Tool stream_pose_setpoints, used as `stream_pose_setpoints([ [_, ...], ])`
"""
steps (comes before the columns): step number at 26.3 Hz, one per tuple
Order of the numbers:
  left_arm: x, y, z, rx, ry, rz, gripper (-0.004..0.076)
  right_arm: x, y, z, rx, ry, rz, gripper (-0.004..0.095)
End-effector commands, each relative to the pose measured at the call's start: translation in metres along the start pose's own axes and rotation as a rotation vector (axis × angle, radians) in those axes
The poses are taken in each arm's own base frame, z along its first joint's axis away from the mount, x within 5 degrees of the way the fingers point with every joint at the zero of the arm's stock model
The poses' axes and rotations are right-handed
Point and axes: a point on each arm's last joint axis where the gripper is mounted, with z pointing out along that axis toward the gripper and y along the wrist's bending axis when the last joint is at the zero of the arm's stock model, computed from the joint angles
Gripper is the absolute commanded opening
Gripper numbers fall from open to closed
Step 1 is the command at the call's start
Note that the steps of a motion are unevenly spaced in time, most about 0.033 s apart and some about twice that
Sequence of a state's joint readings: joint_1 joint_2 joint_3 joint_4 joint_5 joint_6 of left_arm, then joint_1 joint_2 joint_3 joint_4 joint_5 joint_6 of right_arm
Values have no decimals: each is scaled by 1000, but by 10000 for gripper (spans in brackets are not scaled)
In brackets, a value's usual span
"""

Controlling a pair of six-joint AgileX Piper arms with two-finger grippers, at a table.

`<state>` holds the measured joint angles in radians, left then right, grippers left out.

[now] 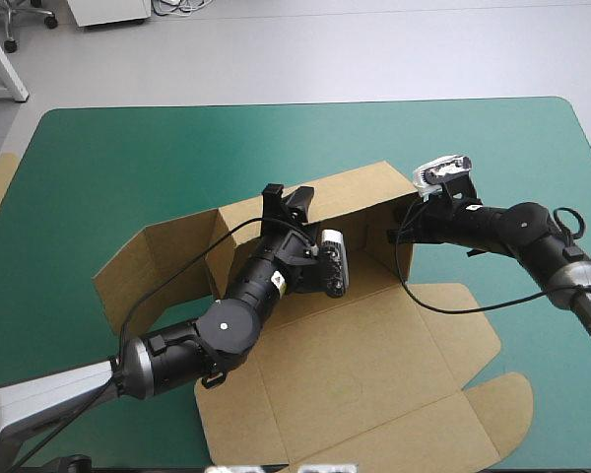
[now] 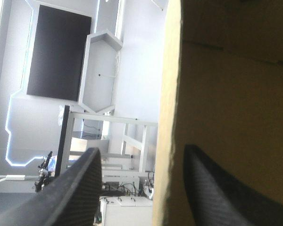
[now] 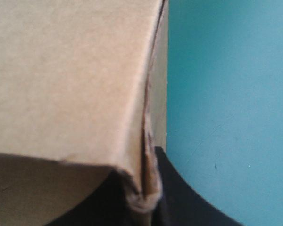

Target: Fold the box

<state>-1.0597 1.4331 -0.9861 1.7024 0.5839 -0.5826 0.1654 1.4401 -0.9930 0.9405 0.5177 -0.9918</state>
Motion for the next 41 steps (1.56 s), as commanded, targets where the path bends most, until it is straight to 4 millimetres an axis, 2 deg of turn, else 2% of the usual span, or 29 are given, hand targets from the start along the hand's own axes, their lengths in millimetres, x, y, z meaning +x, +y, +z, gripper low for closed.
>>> stream_pose_setpoints([
  [1,-16,24,-20,-82,-81,-14,409,-15,8,-13,-20,-73,39,3],
  [5,-31,21,-35,-63,-144,-38,409,-16,7,-13,-12,-78,46,3],
  [9,-43,28,-49,-47,-193,-110,408,-15,6,-13,-6,-69,40,3],
  [11,-44,37,-54,-26,-207,-198,408,-14,6,-13,-1,-62,39,3],
  [12,-46,49,-59,-20,-226,-272,408,-14,6,-13,2,-55,37,3],
  [16,-48,78,-65,-37,-283,-388,375,-13,6,-13,-2,-49,41,3],
  [17,-41,94,-62,-43,-274,-481,345,-13,6,-13,-3,-46,46,3],
  [18,-37,101,-60,-45,-271,-523,341,-13,6,-13,-6,-41,50,1],
  [20,-22,113,-52,-60,-238,-598,340,-12,7,-13,-9,-32,49,1],
  [23,23,143,-41,-155,-100,-710,338,-11,7,-13,-17,-23,50,1],
  [27,80,184,-56,-284,35,-895,335,-11,8,-13,-20,-18,53,1],
  [29,103,194,-63,-329,115,-939,335,-10,7,-13,-13,-8,48,1],
  [33,148,201,-80,-378,260,-1051,329,-9,6,-14,3,23,33,1],
  [41,225,195,-105,-408,469,-1342,310,-17,6,-18,12,31,19,0],
])
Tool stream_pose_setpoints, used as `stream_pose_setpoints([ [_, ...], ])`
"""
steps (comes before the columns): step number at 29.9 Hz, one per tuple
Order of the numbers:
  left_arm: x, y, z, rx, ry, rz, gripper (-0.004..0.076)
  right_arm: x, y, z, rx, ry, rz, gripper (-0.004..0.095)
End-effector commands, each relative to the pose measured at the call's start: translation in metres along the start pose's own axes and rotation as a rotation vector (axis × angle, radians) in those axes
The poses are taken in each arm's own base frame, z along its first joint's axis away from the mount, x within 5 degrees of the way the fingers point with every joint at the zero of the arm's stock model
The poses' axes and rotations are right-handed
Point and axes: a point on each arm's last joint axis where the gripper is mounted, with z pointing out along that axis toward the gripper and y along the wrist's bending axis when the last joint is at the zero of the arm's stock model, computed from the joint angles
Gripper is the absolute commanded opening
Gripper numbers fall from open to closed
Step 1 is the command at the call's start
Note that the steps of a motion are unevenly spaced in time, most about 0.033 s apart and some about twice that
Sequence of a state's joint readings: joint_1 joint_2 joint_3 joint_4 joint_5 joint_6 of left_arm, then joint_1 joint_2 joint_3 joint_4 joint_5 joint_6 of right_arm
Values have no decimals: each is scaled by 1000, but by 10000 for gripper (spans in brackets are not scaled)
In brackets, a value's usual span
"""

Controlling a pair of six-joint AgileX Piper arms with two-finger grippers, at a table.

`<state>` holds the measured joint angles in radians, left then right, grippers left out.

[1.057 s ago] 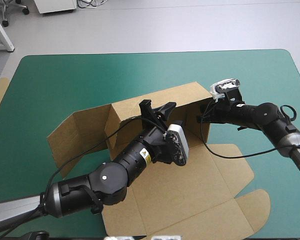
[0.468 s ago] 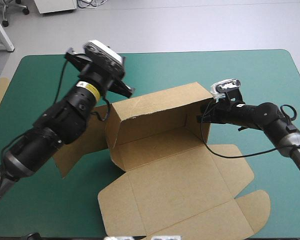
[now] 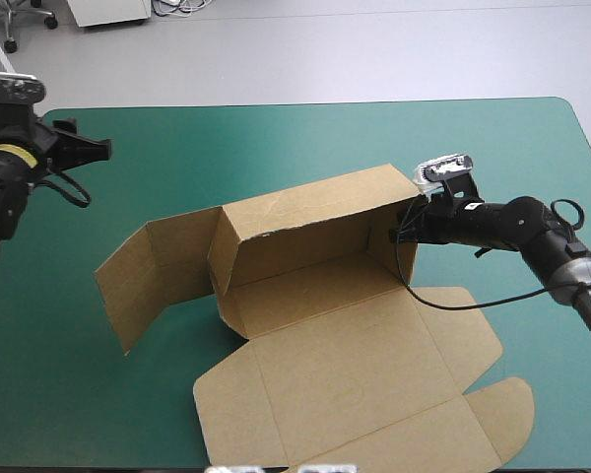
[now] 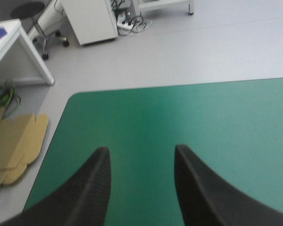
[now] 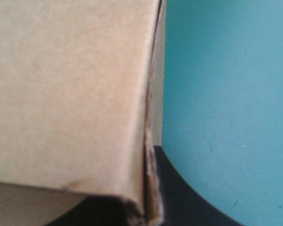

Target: Fold the box

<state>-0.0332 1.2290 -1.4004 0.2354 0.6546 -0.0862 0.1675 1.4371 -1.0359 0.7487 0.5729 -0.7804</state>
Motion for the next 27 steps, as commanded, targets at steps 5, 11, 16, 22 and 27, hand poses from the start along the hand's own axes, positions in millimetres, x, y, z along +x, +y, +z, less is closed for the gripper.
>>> stream_pose_setpoints([
  [5,21,57,-6,-92,87,-210,310,-18,6,-17,-4,-48,-20,0],
  [11,78,69,14,-135,276,-291,310,-19,6,-18,4,-46,-10,0],
  [16,101,65,24,-118,306,-299,277,-26,7,-24,7,-24,6,0],
  [22,102,65,25,-117,312,-272,247,-48,8,-43,43,36,6,1],
  [27,102,65,25,-114,313,-277,247,-71,2,-46,75,123,-3,1],
])
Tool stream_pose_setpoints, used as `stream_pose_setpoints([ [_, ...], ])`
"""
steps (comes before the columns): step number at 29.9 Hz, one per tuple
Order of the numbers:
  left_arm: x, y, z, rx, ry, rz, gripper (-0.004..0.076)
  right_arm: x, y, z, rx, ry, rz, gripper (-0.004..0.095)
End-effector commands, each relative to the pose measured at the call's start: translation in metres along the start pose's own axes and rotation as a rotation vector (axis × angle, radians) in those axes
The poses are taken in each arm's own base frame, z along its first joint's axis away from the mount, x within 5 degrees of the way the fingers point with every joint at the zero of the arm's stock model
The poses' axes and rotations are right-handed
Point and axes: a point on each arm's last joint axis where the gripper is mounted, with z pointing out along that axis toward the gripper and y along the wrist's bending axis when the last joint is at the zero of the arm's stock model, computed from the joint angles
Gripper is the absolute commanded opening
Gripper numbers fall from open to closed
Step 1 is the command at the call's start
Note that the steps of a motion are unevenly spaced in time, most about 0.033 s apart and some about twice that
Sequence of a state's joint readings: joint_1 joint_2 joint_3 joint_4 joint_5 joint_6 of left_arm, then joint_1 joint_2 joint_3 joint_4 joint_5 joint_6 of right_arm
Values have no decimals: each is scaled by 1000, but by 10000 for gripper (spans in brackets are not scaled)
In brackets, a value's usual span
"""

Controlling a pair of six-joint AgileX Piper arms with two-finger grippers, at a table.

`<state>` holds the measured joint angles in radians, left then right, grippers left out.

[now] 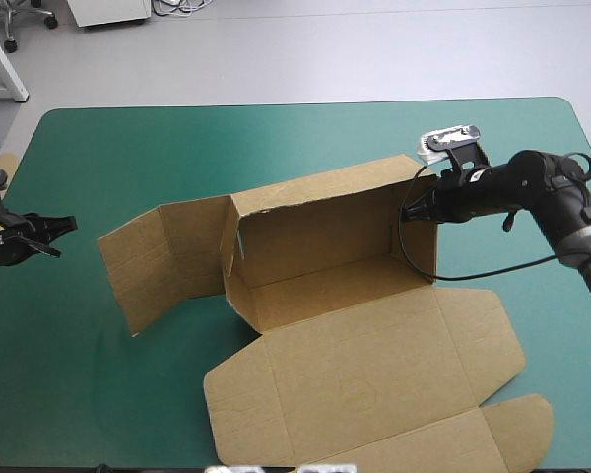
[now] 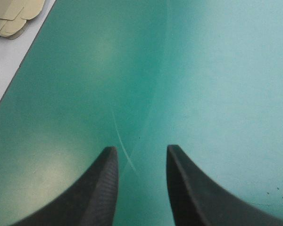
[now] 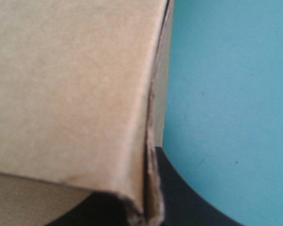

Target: Fold the box

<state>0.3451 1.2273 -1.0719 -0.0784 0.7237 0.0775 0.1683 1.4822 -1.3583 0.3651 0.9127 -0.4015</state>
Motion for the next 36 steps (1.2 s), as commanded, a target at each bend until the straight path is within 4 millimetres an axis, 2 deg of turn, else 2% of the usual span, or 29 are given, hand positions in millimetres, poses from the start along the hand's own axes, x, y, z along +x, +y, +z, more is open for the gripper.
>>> stream_pose_setpoints([
  [1,-12,-1,-13,5,-105,-11,247,-25,1,-17,7,-27,0,1],
  [8,-11,-1,-13,16,-95,-17,247,-52,-12,13,-11,84,31,1],
  [16,-12,-3,-13,30,-99,-7,247,-67,-26,45,-8,169,62,1],
  [23,-12,-3,-13,33,-99,-10,247,-78,-32,56,6,132,59,20],
  [26,-12,-3,-13,34,-100,-6,247,-82,-32,54,17,90,53,141],
  [31,-12,-5,-13,53,-102,-6,247,-84,-33,54,20,65,56,491],
  [33,-12,-5,-13,53,-102,-6,247,-84,-32,54,15,64,61,550],
  [36,-12,-5,-13,53,-102,-6,247,-85,-31,50,14,57,59,550],
])
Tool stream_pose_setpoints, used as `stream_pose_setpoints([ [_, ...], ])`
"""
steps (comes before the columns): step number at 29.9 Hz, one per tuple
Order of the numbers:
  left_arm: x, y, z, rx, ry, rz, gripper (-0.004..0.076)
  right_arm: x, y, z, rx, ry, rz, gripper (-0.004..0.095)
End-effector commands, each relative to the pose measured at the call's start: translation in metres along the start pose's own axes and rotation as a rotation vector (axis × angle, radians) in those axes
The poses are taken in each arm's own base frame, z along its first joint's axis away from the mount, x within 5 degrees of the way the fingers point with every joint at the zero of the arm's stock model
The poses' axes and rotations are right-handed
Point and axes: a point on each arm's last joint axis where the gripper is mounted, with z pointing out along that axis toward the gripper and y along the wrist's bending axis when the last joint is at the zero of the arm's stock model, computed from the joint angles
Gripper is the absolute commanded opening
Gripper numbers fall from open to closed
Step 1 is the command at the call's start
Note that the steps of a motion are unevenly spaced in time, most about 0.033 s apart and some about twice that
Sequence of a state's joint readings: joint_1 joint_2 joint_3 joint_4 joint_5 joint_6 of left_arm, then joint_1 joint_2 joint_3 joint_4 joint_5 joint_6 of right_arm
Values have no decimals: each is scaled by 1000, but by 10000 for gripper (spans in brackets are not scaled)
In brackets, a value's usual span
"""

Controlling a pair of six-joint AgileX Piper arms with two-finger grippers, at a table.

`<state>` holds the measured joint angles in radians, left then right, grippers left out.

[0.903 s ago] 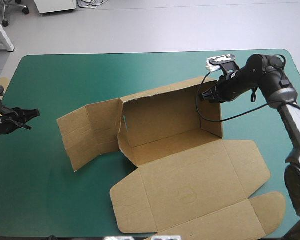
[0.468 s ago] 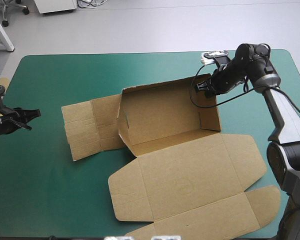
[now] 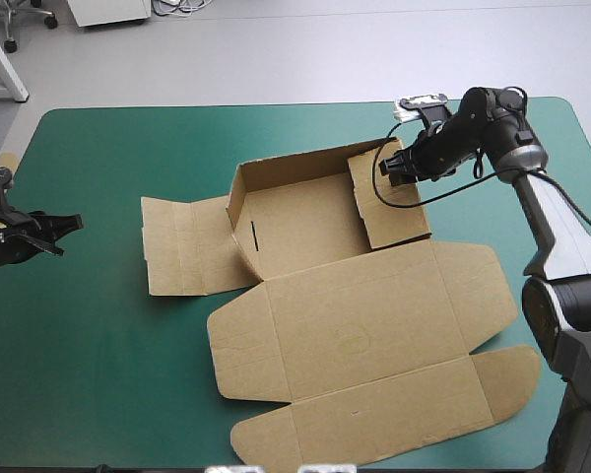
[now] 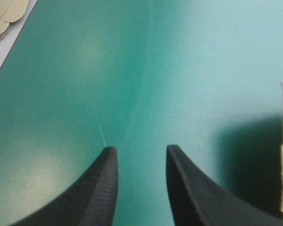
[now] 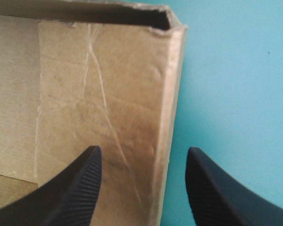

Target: Fold the box

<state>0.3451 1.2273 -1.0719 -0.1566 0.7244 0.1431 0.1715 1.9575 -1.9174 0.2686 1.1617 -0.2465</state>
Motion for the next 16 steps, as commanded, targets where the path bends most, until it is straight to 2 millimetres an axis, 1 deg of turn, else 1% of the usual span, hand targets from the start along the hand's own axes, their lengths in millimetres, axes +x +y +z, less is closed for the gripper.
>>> stream_pose_setpoints([
  [1,-11,-1,-13,1,-98,-10,247,-9,10,-40,1,-131,-22,550],
  [5,-11,-1,-13,1,-98,-9,247,-9,14,-57,7,-169,-31,550],
  [9,-11,-1,-13,1,-98,-6,246,-6,22,-86,13,-223,-47,548],
  [13,-12,-1,-13,0,-100,-2,244,3,32,-115,4,-280,-50,510],
  [16,-12,-1,-13,0,-98,0,243,11,37,-123,-19,-290,-37,509],
])
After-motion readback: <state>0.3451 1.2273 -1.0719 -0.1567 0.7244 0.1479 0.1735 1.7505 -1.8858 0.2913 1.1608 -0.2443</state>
